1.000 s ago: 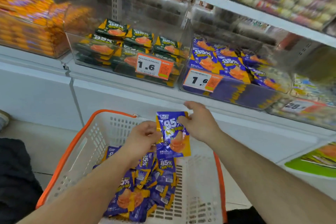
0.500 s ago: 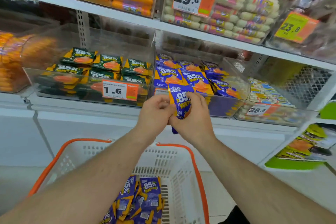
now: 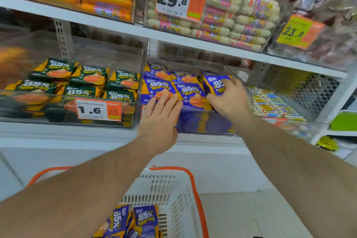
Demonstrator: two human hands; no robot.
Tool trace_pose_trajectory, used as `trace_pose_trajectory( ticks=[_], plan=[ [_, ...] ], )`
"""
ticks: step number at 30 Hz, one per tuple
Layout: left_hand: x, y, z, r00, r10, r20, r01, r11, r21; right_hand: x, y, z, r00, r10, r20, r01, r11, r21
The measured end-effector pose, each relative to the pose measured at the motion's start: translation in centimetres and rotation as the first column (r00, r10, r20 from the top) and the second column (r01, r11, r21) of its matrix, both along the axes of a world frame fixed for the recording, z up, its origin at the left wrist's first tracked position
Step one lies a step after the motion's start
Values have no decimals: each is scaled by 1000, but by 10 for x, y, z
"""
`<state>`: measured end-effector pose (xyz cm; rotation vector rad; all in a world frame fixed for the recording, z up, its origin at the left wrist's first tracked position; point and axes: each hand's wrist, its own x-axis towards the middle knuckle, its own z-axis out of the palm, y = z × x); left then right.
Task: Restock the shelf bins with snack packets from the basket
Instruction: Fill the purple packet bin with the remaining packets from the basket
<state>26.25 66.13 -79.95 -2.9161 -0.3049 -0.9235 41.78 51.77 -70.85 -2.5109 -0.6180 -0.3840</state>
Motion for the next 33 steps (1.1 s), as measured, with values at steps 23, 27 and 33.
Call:
trace_pose_trajectory(
  ticks=[23,27,33],
  plan=[
    [-10,-10,6,999,-3,-51,-1,996,-91,-4,-6,-26,952,48,303,-39,999,-37],
    [-58,-17,-42,990,-96,106,130,910,-394,-97,25,-79,787,289,545,-411,905,113],
    [-153,-5,-131,944,-7,-331,-285,491,-823,-167,61,-212,814,351,-463,-454,882,-130]
  ],
)
